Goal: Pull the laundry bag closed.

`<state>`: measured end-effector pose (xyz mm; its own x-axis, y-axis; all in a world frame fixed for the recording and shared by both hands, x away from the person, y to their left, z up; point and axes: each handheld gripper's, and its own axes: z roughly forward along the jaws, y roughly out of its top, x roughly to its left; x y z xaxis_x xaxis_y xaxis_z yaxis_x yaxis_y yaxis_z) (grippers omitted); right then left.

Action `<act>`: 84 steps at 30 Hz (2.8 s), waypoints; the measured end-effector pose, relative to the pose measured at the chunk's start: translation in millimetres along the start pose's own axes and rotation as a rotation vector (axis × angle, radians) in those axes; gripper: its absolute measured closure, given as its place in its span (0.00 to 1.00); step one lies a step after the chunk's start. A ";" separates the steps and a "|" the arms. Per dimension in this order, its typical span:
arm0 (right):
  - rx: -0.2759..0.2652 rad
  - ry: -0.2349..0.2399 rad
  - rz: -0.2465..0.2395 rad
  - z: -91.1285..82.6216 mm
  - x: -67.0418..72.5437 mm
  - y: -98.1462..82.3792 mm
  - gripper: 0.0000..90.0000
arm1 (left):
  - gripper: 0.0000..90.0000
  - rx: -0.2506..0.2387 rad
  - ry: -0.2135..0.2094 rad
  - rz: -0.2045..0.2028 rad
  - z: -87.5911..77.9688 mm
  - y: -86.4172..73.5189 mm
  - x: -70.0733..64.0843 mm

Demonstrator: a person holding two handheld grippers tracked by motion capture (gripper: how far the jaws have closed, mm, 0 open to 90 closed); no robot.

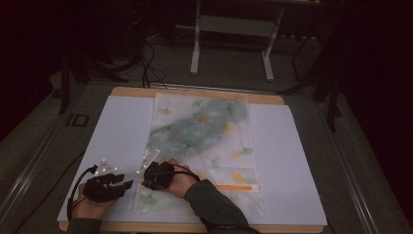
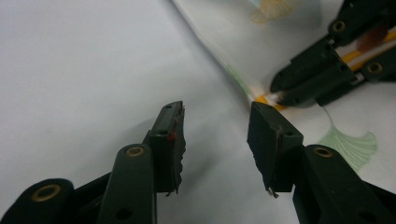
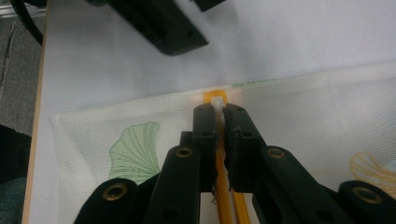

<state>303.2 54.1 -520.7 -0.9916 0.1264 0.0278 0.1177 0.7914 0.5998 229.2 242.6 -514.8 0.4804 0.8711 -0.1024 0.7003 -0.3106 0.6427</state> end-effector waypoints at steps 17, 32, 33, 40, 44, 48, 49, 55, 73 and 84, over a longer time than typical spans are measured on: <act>-0.005 -0.023 -0.024 -6.1 2.6 0.9 0.93 | 0.68 0.030 -0.129 0.010 5.2 4.2 -12.5; -0.019 -0.037 -0.043 -20.1 3.9 2.7 0.93 | 0.75 0.078 -0.231 -0.021 27.8 12.6 -15.1; -0.019 -0.038 -0.045 -20.7 4.1 2.5 0.93 | 0.76 0.084 -0.238 -0.021 29.2 13.2 -15.1; -0.018 -0.042 -0.066 -24.3 3.7 3.5 0.93 | 0.83 0.109 -0.276 -0.030 35.8 15.5 -15.8; -0.017 -0.038 -0.070 -23.4 3.7 2.8 0.93 | 0.89 0.119 -0.298 -0.055 37.9 15.1 -13.1; -0.021 -0.035 -0.073 -23.9 3.8 2.9 0.93 | 0.91 0.126 -0.325 -0.079 39.2 15.0 -9.4; -0.020 -0.035 -0.071 -24.4 4.2 3.3 0.93 | 0.91 0.128 -0.330 -0.081 39.3 15.1 -8.7; -0.027 -0.039 -0.077 -25.7 4.9 5.7 0.93 | 0.91 0.132 -0.341 -0.094 40.6 16.1 -8.1; -0.012 -0.022 -0.063 -23.0 1.7 -3.3 0.93 | 0.98 0.093 -0.355 -0.069 37.2 14.5 -8.8; -0.001 -0.027 -0.058 -20.8 -1.0 -9.3 0.93 | 0.99 0.071 -0.357 -0.075 34.1 14.2 -6.5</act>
<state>302.0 34.2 -509.6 -0.9949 0.0964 -0.0293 0.0595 0.7971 0.6009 254.1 219.5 -530.9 0.5715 0.7085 -0.4141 0.7695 -0.2874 0.5703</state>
